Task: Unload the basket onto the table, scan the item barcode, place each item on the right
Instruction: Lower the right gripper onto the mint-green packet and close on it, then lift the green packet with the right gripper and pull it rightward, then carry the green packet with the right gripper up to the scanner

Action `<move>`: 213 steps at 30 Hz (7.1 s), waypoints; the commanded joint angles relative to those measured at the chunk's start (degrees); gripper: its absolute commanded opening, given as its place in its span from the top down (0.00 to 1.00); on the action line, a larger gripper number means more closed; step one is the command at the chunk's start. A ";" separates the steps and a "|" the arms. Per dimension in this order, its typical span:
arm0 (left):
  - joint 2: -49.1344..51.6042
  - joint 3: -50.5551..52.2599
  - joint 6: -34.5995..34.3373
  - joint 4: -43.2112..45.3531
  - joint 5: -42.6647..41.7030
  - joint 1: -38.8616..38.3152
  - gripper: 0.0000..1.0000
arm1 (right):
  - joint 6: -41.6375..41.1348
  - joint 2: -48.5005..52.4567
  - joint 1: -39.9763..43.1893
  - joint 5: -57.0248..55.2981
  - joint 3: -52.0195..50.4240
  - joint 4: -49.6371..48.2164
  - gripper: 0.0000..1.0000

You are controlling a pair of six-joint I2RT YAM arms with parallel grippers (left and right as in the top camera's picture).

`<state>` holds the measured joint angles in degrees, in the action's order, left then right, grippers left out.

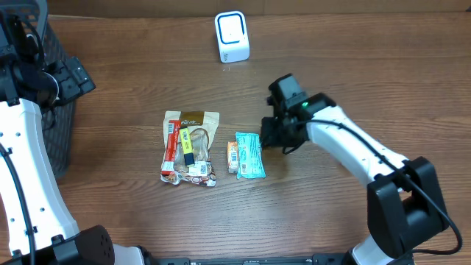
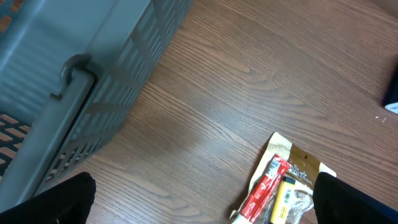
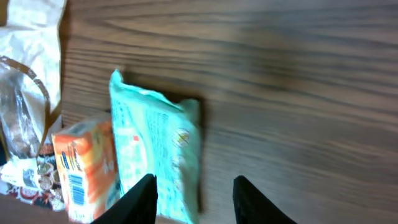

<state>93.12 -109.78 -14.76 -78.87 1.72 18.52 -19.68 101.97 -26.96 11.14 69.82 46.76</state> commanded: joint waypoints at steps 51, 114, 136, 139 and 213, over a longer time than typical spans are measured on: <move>-0.33 -0.96 0.46 0.00 -0.22 0.11 0.00 | 3.28 -5.55 9.73 -3.13 -12.22 -10.32 0.91; -0.33 -0.96 0.46 -0.02 -0.22 0.11 0.00 | 2.25 -9.73 11.56 -0.61 -3.02 4.98 0.44; -0.33 -0.96 0.46 -0.02 -0.22 0.11 0.00 | 6.67 -6.67 16.15 -0.35 -6.88 0.94 0.42; -0.33 -0.96 0.44 -0.02 -0.22 0.11 0.00 | 6.67 -5.51 16.15 -0.35 -6.88 0.85 0.42; -0.33 -0.96 0.44 -0.02 -0.22 0.11 0.00 | 18.08 -6.14 16.17 17.77 -0.70 1.14 0.96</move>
<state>93.12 -109.78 -14.76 -78.87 1.72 18.52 -2.48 97.23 -10.81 26.30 67.75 48.05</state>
